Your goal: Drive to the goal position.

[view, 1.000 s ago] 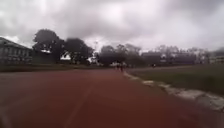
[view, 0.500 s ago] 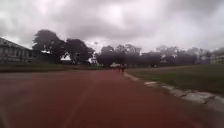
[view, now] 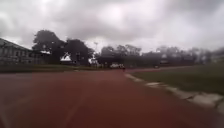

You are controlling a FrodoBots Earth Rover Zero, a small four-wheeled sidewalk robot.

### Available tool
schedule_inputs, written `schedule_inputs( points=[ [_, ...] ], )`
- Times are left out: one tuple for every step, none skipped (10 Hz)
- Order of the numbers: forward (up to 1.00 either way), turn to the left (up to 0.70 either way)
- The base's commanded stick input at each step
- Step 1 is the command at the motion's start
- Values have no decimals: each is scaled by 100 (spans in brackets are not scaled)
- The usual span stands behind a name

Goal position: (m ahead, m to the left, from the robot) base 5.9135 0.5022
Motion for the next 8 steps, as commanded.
schedule_inputs(
  points=[
    [50,2],
    [50,2],
    [50,2],
    [50,2],
    [50,2],
    [50,2],
    [50,2],
    [50,2]
  ],
)
